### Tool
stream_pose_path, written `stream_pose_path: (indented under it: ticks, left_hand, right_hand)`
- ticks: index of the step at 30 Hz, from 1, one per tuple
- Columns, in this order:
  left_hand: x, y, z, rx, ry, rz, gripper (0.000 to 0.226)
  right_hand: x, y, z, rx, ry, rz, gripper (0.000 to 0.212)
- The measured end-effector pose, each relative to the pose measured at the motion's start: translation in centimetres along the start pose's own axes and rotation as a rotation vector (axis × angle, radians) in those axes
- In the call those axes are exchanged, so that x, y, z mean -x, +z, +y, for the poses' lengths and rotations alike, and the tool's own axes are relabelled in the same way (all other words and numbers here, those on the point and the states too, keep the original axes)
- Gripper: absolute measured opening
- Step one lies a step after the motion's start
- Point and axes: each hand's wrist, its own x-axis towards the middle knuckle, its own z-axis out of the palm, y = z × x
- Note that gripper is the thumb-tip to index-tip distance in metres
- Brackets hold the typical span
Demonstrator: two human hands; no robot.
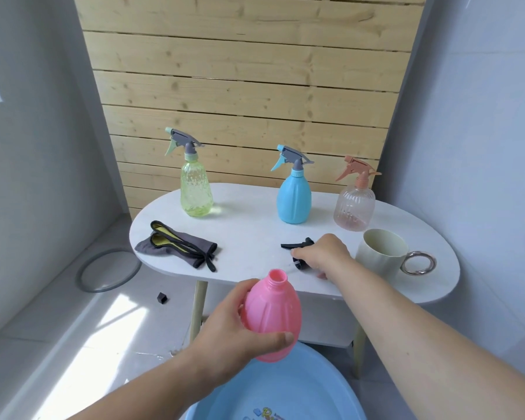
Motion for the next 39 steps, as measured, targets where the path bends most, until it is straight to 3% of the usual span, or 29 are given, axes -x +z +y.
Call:
stream_pose_path:
  ticks: [6,8,10,12,18,23,28,32,39]
  left_hand:
    - [0.2,0.3,0.1,-0.021,0.004,-0.008,0.072]
    - [0.2,0.3,0.2,-0.021,0.003,-0.004,0.072]
    - [0.2,0.3,0.4,-0.018,0.002,0.004,0.072]
    - [0.0,0.3,0.5,-0.010,-0.005,0.011,0.073]
    - [-0.6,0.6,1.2,-0.019,-0.019,0.034,0.074]
    - [-1.0,1.4,1.4,-0.021,-0.013,0.035,0.069]
    - [-1.2,2.2,1.4,-0.021,-0.020,0.022,0.071]
    - [-1.2,2.5,1.5,-0.017,-0.018,0.012,0.072]
    - [-1.3,2.6,1.9,0.014,-0.014,0.016,0.074]
  right_hand:
    - [-0.1,0.3,1.3,-0.257,-0.016,-0.002,0.043]
    - [0.0,0.5,1.4,-0.416,-0.054,-0.018,0.037]
    - [0.5,-0.2,0.6,-0.633,-0.127,-0.013,0.016]
    - [1.2,-1.8,-0.6,-0.742,-0.250,0.006,0.009]
    - [5.5,-7.6,-3.2,-0.954,-0.506,0.000,0.017]
    - [9.2,-9.7,-4.0,-0.944,-0.725,0.037,0.013]
    - [11.0,-10.7,-3.7,-0.833,-0.827,0.035,0.016]
    - [10.7,-9.7,-2.9,-0.765,-0.815,0.035,0.018]
    - [10.4,-5.6,-0.8,-0.563,-0.655,-0.118,0.027]
